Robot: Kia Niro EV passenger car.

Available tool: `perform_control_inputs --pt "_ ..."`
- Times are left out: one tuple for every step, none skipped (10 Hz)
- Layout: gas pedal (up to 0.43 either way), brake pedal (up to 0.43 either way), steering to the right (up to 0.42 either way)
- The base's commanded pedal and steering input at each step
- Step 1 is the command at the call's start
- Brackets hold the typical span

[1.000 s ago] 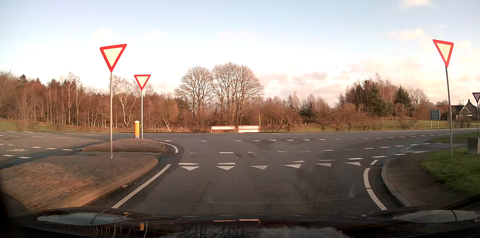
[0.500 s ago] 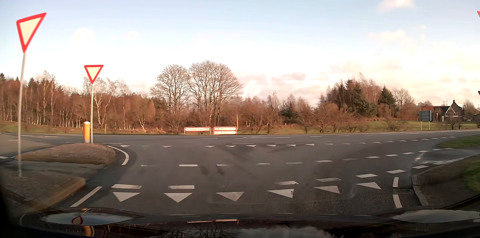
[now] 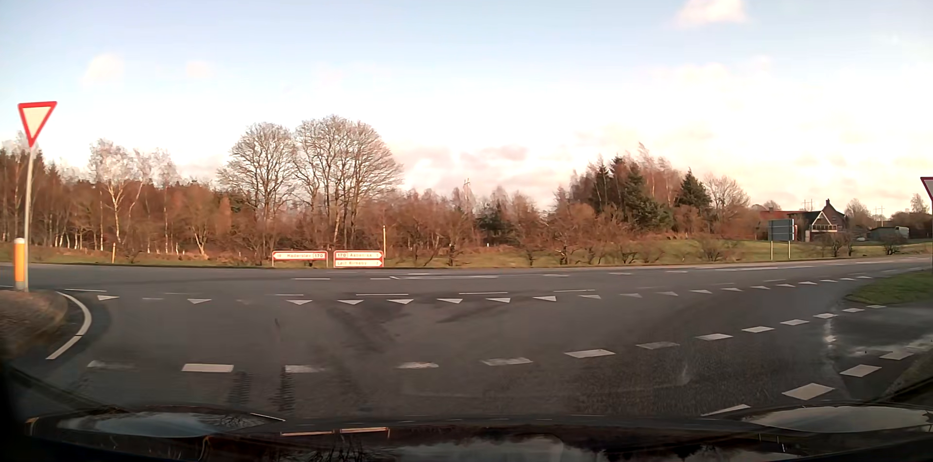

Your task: Follow the waypoints while adhering to traffic rules and regulations

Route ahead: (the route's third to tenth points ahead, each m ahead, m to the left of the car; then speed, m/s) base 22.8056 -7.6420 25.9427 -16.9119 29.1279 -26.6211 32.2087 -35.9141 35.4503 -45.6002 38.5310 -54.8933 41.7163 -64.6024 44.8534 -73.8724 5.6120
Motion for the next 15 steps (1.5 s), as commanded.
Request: perform_control_inputs --pt "0.118 0.0 0.244" --pt "0.118 0.0 0.254" --pt "0.118 0.0 0.254" --pt "0.138 0.0 0.255" --pt "0.15 0.0 0.261" --pt "0.15 0.0 0.263" --pt "0.157 0.0 0.262" --pt "0.157 0.0 0.262" --pt "0.169 0.0 0.261" --pt "0.177 0.0 0.254" --pt "0.197 0.0 0.252" --pt "0.197 0.0 0.25" --pt "0.197 0.0 0.239" --pt "0.197 0.0 0.236" --pt "0.197 0.0 0.236"
